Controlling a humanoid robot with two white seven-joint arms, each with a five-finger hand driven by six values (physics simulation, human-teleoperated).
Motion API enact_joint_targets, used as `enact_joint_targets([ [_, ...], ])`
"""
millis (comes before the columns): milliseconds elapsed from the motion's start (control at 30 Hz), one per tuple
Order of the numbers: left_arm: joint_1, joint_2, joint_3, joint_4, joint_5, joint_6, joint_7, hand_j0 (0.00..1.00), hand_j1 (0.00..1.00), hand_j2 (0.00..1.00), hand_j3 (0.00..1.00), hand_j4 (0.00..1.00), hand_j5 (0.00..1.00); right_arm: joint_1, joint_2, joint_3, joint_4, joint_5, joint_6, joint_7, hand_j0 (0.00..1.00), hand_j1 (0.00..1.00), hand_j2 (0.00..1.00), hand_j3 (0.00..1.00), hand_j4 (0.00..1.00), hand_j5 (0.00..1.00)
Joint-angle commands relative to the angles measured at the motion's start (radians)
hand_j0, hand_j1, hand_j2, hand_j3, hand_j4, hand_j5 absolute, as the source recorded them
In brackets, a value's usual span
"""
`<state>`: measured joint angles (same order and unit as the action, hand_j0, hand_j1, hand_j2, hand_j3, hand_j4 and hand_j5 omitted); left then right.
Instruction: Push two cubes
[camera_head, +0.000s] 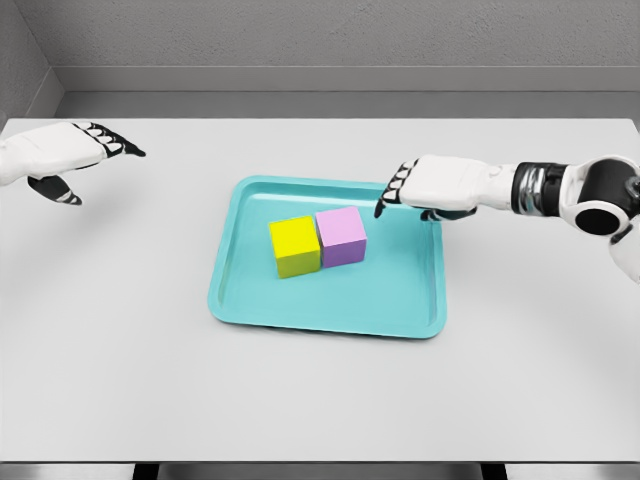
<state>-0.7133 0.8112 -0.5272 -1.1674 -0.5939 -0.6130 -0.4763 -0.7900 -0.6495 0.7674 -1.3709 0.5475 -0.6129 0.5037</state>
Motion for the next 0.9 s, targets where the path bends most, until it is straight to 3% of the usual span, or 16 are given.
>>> enact_joint_targets([
  [0, 0.000, 0.002, 0.001, 0.000, 0.005, 0.002, 0.001, 1.00, 1.00, 1.00, 1.00, 1.00, 1.00, -0.002, 0.051, 0.003, 0.067, 0.020, 0.002, 0.001, 0.72, 0.72, 0.72, 0.72, 0.72, 0.72],
  [267, 0.005, 0.002, 0.003, -0.002, 0.005, 0.002, 0.001, 1.00, 1.00, 1.00, 1.00, 1.00, 1.00, -0.005, 0.062, 0.010, 0.110, 0.037, 0.002, 0.001, 0.72, 0.72, 0.72, 0.72, 0.72, 0.72],
  [467, 0.008, 0.011, 0.003, -0.002, 0.009, 0.002, 0.001, 1.00, 1.00, 1.00, 1.00, 1.00, 1.00, -0.015, 0.113, 0.030, 0.147, 0.052, 0.002, 0.001, 0.72, 0.72, 0.72, 0.72, 0.72, 0.72],
  [867, 0.009, 0.014, 0.004, -0.003, 0.013, 0.002, 0.001, 1.00, 1.00, 1.00, 1.00, 1.00, 1.00, -0.017, 0.114, 0.033, 0.170, 0.057, 0.002, -0.001, 0.72, 0.72, 0.72, 0.72, 0.72, 0.72],
])
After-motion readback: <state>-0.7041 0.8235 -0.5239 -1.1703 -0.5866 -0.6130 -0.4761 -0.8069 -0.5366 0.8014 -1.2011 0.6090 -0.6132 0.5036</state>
